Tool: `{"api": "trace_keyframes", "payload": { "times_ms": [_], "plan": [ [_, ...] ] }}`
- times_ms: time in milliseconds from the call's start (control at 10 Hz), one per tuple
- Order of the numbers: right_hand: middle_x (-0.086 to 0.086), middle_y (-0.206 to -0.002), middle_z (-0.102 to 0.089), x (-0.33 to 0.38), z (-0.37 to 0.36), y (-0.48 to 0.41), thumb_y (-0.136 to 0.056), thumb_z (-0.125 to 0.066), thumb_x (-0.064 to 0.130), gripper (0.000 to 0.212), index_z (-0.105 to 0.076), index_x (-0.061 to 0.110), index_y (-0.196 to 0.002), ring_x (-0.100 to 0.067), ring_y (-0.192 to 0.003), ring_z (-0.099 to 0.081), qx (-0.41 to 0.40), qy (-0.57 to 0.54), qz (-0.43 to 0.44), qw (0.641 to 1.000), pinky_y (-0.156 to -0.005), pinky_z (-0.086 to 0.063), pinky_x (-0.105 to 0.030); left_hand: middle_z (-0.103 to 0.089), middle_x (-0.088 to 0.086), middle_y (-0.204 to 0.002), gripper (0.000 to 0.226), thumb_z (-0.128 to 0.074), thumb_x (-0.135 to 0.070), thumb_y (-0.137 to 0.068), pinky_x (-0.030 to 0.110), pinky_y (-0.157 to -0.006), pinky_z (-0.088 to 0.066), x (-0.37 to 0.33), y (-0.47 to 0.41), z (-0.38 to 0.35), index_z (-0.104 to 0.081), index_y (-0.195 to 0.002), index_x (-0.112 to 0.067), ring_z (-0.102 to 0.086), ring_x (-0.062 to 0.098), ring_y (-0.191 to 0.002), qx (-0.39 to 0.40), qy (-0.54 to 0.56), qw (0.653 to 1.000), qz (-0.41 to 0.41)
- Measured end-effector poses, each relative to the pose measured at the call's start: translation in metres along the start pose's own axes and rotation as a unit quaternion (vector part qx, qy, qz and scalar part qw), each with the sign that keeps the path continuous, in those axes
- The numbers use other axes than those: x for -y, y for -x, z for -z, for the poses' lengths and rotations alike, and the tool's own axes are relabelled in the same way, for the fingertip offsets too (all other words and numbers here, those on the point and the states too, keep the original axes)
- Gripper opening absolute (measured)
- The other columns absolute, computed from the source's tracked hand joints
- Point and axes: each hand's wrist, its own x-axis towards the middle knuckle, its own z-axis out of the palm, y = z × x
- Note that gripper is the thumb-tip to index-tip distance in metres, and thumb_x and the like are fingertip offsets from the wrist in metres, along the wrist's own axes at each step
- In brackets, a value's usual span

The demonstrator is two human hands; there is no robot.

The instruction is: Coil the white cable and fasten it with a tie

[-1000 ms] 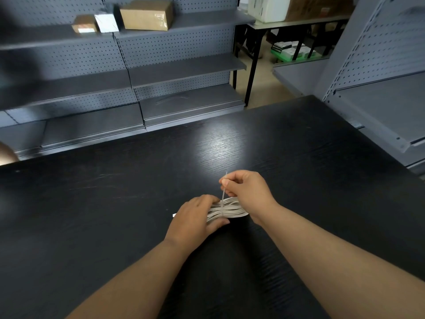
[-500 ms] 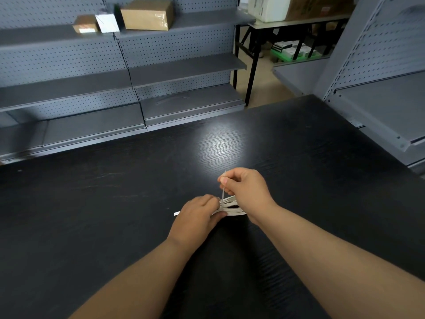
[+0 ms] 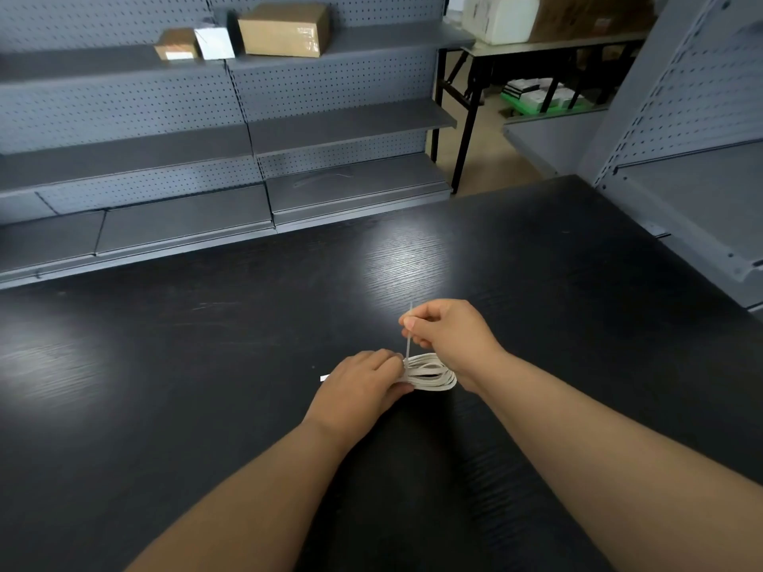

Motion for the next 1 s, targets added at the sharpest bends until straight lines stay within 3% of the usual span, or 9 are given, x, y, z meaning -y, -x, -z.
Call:
{"api": "trace_keyframes", "payload": {
  "times_ms": [100, 200, 300, 400, 500, 600, 800, 900, 1000],
  "plan": [
    [0.010, -0.077, -0.062, 0.002, 0.004, 0.001, -0.090, -0.060, 0.011, 0.015, -0.070, 0.008, -0.100, 0.001, -0.067, -0.051, 0.031, 0.063, 0.026, 0.997, -0.069, -0.043, -0.017, -0.069, -0.003, -0.097, 0.039, -0.038, -0.047, -0.086, 0.031, -0.069, -0.057, 0.000, 0.010, 0.004, -0.063, -0.093, -0.017, -0.067, 0.017, -0.084, 0.010, -0.012, 1.000, 0.023],
    [0.004, -0.105, -0.067, 0.000, 0.006, 0.007, -0.090, -0.061, 0.018, 0.029, -0.064, 0.014, -0.119, -0.005, -0.093, -0.060, 0.068, 0.179, 0.040, 0.981, -0.087, -0.046, -0.023, -0.070, -0.002, -0.096, 0.043, -0.039, -0.048, -0.085, 0.031, -0.069, -0.057, -0.001, 0.022, 0.009, -0.065, -0.097, -0.015, -0.067, 0.018, -0.083, 0.011, -0.016, 0.998, 0.052],
    [0.000, -0.135, -0.054, -0.009, 0.006, 0.015, -0.086, -0.067, 0.030, 0.053, -0.049, 0.020, -0.135, -0.013, -0.122, -0.051, 0.138, 0.297, 0.053, 0.943, -0.103, -0.039, -0.026, -0.070, -0.003, -0.093, 0.043, -0.040, -0.048, -0.086, 0.029, -0.067, -0.055, 0.001, 0.035, 0.015, -0.066, -0.098, -0.016, -0.068, 0.017, -0.080, 0.001, -0.033, 0.997, 0.068],
    [0.000, -0.142, -0.044, -0.013, 0.001, 0.025, -0.081, -0.071, 0.036, 0.070, -0.039, 0.023, -0.142, -0.015, -0.130, -0.041, 0.211, 0.414, 0.082, 0.882, -0.106, -0.033, -0.027, -0.069, -0.004, -0.099, 0.046, -0.038, -0.052, -0.086, 0.030, -0.074, -0.053, 0.002, 0.051, 0.021, -0.063, -0.103, -0.017, -0.066, 0.017, -0.087, -0.012, -0.026, 0.996, 0.085],
    [0.000, -0.137, -0.047, -0.017, -0.010, 0.029, -0.080, -0.072, 0.032, 0.070, -0.040, 0.022, -0.141, -0.016, -0.127, -0.043, 0.224, 0.438, 0.119, 0.862, -0.102, -0.032, -0.025, -0.062, -0.004, -0.118, 0.054, -0.034, -0.056, -0.087, 0.030, -0.090, -0.044, 0.000, 0.066, 0.025, -0.055, -0.119, -0.018, -0.058, 0.017, -0.108, -0.005, 0.001, 0.992, 0.129],
    [0.000, -0.133, -0.051, -0.022, -0.022, 0.028, -0.079, -0.072, 0.030, 0.066, -0.044, 0.022, -0.139, -0.016, -0.122, -0.047, 0.208, 0.429, 0.132, 0.869, -0.098, -0.035, -0.025, -0.051, -0.007, -0.134, 0.047, -0.046, -0.047, -0.092, 0.024, -0.099, -0.035, 0.003, 0.081, 0.028, -0.044, -0.132, -0.020, -0.046, 0.013, -0.122, -0.004, 0.001, 0.986, 0.168],
    [0.000, -0.121, -0.058, -0.033, -0.031, 0.022, -0.076, -0.073, 0.029, 0.054, -0.054, 0.019, -0.127, -0.016, -0.108, -0.052, 0.191, 0.410, 0.155, 0.878, -0.080, -0.031, -0.022, -0.045, -0.009, -0.138, 0.046, -0.048, -0.043, -0.093, 0.024, -0.101, -0.035, 0.003, 0.092, 0.033, -0.041, -0.134, -0.023, -0.040, 0.010, -0.127, 0.013, 0.020, 0.974, 0.225],
    [0.001, -0.131, -0.053, -0.034, -0.030, 0.023, -0.078, -0.072, 0.030, 0.063, -0.047, 0.020, -0.135, -0.017, -0.118, -0.049, 0.196, 0.412, 0.162, 0.875, -0.089, -0.037, -0.026, -0.045, -0.010, -0.138, 0.046, -0.046, -0.043, -0.094, 0.023, -0.100, -0.033, -0.001, 0.089, 0.035, -0.039, -0.135, -0.024, -0.040, 0.010, -0.126, 0.003, -0.008, 0.975, 0.222],
    [0.000, -0.142, -0.046, -0.025, -0.016, 0.030, -0.079, -0.072, 0.028, 0.072, -0.038, 0.023, -0.143, -0.017, -0.128, -0.045, 0.186, 0.394, 0.133, 0.890, -0.104, -0.034, -0.027, -0.046, -0.011, -0.137, 0.045, -0.045, -0.044, -0.094, 0.025, -0.100, -0.034, -0.004, 0.089, 0.046, -0.039, -0.135, -0.025, -0.040, 0.011, -0.126, 0.014, -0.035, 0.971, 0.238]
  ]
}}
